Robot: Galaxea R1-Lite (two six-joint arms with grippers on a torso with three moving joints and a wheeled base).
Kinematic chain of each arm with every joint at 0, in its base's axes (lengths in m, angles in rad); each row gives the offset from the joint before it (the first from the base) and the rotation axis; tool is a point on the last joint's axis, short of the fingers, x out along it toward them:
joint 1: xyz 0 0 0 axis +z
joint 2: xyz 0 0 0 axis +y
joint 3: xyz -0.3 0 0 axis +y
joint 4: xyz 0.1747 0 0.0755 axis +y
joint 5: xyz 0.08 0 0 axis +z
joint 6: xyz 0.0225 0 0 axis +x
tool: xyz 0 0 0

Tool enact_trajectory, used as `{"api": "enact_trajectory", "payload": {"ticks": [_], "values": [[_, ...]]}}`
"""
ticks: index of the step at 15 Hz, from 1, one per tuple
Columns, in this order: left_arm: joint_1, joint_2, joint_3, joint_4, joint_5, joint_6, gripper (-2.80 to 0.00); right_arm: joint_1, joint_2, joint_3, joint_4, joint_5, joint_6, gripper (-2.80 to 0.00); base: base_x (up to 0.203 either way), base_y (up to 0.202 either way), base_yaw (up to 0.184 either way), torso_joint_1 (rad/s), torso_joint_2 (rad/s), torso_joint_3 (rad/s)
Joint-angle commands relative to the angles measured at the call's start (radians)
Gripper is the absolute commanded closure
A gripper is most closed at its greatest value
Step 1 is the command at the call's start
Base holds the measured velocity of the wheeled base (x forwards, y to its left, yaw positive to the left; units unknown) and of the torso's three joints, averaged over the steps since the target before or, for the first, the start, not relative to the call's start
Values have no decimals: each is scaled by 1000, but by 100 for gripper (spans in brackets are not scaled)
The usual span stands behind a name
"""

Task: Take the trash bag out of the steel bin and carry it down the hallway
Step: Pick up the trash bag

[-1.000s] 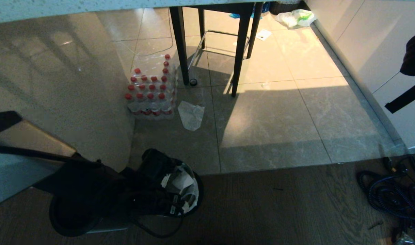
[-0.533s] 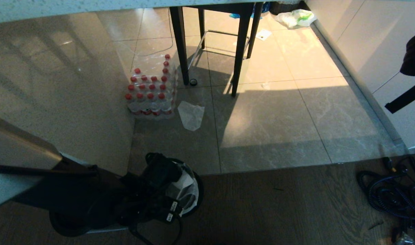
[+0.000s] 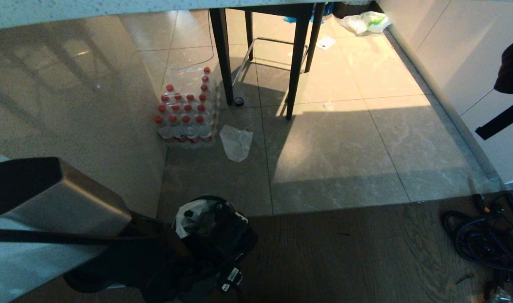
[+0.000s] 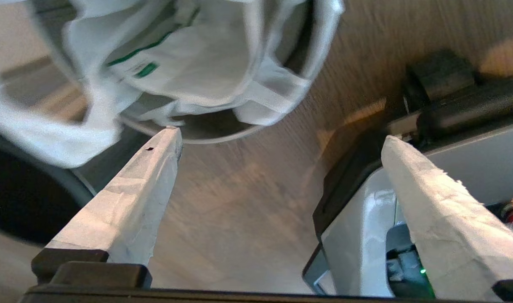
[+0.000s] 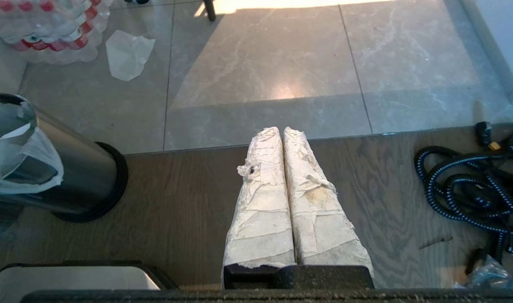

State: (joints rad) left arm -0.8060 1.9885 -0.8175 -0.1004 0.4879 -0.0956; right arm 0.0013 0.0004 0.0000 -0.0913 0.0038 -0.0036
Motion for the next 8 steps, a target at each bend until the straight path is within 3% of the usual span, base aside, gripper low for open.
{"api": "enact_trajectory", "payload": {"ticks": [1, 4, 7, 8], "values": [[-12, 47, -8, -2, 8, 15, -280, 0, 0, 37, -2, 1, 0, 0, 0, 0, 0, 0, 0, 0], [-21, 88, -20, -5, 61, 72, -280, 0, 0, 37, -2, 1, -1, 0, 0, 0, 0, 0, 0, 0], [-51, 124, -45, -4, 74, 85, -280, 0, 0, 37, -1, 1, 1, 0, 0, 0, 0, 0, 0, 0], [-80, 152, -49, -5, 108, 85, -280, 0, 0, 37, -1, 1, 0, 0, 0, 0, 0, 0, 0, 0]]}}
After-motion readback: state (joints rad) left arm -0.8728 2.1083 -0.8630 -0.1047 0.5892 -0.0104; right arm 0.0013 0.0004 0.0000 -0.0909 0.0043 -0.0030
